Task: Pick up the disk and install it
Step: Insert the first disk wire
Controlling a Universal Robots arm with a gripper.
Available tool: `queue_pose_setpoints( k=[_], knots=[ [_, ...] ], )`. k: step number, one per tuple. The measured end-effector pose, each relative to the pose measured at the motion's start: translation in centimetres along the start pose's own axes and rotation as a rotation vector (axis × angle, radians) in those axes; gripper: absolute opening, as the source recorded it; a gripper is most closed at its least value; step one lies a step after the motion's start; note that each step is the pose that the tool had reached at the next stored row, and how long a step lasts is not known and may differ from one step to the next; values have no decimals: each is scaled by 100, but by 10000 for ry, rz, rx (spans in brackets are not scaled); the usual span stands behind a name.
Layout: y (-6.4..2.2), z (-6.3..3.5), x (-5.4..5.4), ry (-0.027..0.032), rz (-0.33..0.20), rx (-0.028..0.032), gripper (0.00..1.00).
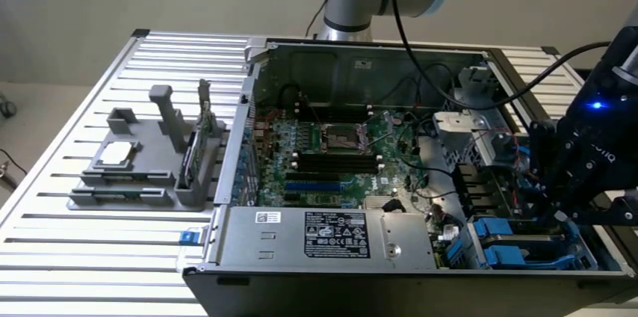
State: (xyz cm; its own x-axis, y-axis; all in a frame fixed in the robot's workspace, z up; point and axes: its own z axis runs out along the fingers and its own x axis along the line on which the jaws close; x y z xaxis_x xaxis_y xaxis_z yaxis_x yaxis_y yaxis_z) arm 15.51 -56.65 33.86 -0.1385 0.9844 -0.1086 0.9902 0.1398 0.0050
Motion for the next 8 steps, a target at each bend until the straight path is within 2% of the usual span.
queue_pose_setpoints(
  k=[8],
  knots=[
    [-4, 13, 3, -132, 5, -53, 18]
  ],
)
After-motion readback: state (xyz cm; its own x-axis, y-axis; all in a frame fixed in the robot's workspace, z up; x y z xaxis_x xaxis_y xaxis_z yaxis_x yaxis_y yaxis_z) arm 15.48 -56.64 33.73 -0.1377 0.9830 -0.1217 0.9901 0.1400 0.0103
